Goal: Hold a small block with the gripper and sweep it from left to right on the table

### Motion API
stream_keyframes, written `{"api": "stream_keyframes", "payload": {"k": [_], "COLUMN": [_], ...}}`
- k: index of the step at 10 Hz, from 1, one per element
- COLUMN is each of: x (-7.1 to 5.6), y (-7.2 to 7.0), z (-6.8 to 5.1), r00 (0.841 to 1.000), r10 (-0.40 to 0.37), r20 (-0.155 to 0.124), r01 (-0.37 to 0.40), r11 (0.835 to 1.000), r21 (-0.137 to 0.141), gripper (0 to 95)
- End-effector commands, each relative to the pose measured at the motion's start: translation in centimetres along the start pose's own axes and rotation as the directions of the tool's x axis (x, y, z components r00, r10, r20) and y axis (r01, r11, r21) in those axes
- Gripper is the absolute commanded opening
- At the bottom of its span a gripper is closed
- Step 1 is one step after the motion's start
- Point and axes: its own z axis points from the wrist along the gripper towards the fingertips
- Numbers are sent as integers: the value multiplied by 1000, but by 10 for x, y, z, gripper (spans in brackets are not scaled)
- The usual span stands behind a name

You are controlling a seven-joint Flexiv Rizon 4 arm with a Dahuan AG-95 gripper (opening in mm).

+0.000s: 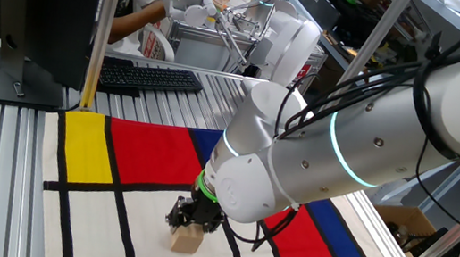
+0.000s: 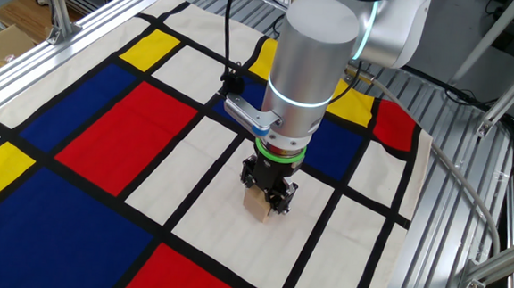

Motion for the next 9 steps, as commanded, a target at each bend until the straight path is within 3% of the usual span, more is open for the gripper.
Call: {"api": "stream_keyframes", "payload": {"k": [1,9], "x": [0,0], "y": [0,1], "z": [0,0], "r00": [1000,1000], "r10": [0,13], "r20": [-2,-11], "r01": [0,-13], "r11": [1000,1000], "r21": [-5,-9], "gripper": [380,380]}}
